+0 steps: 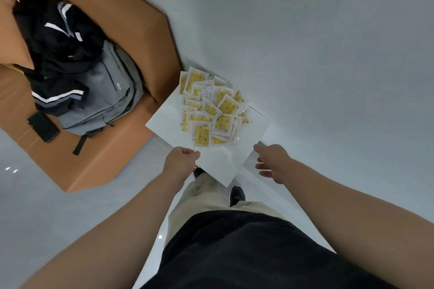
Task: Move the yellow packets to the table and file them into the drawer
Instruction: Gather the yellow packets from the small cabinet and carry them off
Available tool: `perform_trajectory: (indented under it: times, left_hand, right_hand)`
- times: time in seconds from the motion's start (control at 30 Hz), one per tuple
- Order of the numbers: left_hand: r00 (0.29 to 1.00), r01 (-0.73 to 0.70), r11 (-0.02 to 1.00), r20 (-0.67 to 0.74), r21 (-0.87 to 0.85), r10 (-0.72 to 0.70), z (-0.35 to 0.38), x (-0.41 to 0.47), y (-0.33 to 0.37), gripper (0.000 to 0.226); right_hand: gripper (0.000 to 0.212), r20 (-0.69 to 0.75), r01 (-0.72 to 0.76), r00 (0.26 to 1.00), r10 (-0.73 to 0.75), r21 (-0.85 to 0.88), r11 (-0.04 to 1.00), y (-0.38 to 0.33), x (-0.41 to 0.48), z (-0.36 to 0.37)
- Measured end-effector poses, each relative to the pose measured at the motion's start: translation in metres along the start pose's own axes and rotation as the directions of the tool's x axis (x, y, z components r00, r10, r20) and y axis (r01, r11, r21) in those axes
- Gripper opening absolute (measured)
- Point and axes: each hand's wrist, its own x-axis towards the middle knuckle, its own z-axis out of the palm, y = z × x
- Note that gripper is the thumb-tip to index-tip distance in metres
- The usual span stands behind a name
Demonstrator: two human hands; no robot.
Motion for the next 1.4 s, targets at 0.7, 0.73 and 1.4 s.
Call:
perform_trajectory:
  times: [0.7, 0.73, 1.4]
  left_hand:
    - [0.998, -0.056, 0.765, 0.005, 0.642, 0.069, 0.048, 0.219, 0.027, 0.082]
    - [0.996, -0.054, 0.759, -0.019, 0.649, 0.087, 0.053, 0.227, 0.023, 0.089]
    - [0.953, 0.019, 0.831, -0.262, 0.556, 0.154, 0.078, 0.281, -0.014, 0.123]
  right_hand:
    - [0.054, -0.018, -0.200, 0.979, 0.202, -0.247, 0.948, -0.063, 0.164, 0.070]
    - [0.059, -0.008, -0.203, 0.978, 0.207, -0.251, 0.947, -0.061, 0.172, 0.074]
    - [0.086, -0.162, -0.198, 0.970, 0.181, -0.096, 0.976, -0.052, 0.231, 0.126]
